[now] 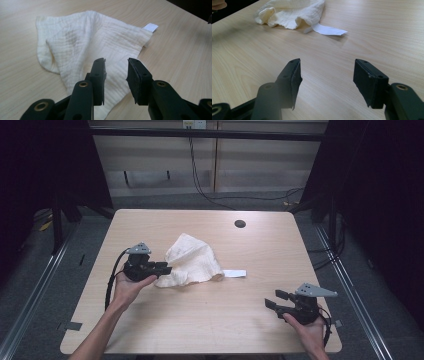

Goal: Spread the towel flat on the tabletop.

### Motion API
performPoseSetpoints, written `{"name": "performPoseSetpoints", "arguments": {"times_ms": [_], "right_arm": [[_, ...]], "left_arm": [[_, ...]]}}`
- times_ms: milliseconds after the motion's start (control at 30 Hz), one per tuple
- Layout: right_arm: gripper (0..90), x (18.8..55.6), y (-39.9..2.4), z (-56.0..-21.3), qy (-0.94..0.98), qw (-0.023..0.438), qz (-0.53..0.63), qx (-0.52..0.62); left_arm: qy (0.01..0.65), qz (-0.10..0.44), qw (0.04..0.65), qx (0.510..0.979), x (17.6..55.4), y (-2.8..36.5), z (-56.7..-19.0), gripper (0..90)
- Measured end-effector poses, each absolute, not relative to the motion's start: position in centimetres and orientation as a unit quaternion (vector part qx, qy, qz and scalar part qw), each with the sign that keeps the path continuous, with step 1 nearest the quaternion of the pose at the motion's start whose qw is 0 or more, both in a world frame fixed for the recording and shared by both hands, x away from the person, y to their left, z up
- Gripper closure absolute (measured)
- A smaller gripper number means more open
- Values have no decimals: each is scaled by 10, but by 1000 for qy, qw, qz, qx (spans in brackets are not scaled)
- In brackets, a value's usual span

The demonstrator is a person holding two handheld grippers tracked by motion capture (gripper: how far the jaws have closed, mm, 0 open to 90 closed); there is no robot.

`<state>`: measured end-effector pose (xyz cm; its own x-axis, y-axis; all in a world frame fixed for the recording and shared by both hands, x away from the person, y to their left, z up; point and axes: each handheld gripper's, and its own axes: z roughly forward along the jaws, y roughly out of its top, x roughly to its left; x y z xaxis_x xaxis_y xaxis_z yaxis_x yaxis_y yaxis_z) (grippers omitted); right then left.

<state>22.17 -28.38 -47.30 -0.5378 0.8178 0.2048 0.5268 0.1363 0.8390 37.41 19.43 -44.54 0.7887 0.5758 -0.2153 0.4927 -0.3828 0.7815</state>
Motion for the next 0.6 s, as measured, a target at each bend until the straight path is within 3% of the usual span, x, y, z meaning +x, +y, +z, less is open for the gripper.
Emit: {"name": "performPoseSetpoints", "arguments": {"times_ms": [200, 367, 533, 600], "right_arm": [[380, 223, -280, -475, 744, 144, 469, 454], [380, 221, -275, -476, 751, 133, 469, 445], [377, 219, -271, -477, 759, 127, 463, 439], [380, 219, -271, -477, 760, 127, 462, 439]], "left_arm": [[342, 57, 443, 827, 389, 189, -449, 581], [332, 64, 422, 841, 394, 183, -462, 599], [361, 68, 429, 826, 399, 184, -476, 488], [364, 60, 431, 823, 399, 183, -479, 489]]}}
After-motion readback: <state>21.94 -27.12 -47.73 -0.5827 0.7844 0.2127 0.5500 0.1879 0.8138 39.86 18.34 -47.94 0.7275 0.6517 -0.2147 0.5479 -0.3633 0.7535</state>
